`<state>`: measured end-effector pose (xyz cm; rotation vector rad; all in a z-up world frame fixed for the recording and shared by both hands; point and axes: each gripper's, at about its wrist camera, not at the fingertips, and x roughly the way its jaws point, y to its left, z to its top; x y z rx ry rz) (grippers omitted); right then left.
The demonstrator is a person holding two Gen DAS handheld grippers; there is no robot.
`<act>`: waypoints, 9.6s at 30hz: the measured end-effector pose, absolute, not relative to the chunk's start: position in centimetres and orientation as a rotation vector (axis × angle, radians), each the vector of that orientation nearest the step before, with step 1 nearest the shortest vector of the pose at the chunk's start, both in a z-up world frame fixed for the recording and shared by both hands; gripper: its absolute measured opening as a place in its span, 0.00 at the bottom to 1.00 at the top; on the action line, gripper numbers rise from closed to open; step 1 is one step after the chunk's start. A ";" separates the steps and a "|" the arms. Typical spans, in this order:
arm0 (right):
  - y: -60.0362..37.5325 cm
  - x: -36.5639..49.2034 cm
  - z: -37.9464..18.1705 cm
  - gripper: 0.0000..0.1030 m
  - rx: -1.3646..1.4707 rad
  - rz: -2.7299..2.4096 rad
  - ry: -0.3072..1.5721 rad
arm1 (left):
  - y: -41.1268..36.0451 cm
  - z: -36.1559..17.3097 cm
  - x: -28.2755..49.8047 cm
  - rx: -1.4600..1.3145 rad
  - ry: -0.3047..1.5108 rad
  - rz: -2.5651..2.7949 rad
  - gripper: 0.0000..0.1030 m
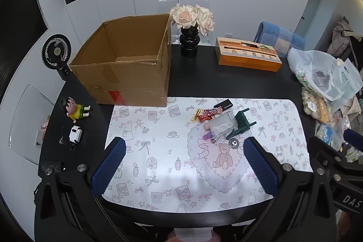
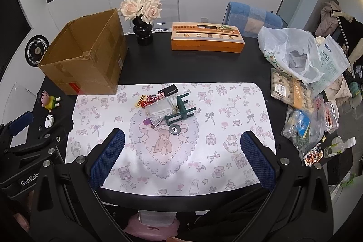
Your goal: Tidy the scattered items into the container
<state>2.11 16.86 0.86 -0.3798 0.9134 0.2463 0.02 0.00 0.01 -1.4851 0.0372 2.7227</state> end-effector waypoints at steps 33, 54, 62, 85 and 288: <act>17.8 3.0 1.9 1.00 -0.348 0.291 0.813 | -1.2 2.1 -1.2 -1.299 -0.011 2.824 1.00; 17.5 2.8 1.1 1.00 -0.360 0.260 0.805 | -1.2 1.1 -1.0 -1.320 -0.020 2.809 1.00; 17.5 3.1 1.0 1.00 -0.351 0.256 0.812 | -1.2 1.0 -0.9 -1.320 -0.025 2.808 1.00; 15.8 8.3 -6.8 1.00 -0.333 0.246 0.875 | 0.3 -7.7 -4.4 -1.460 -0.042 2.750 1.00; 53.3 25.8 -5.6 0.17 -0.496 0.444 0.961 | -24.4 -5.7 -28.1 -1.597 -0.383 2.881 0.29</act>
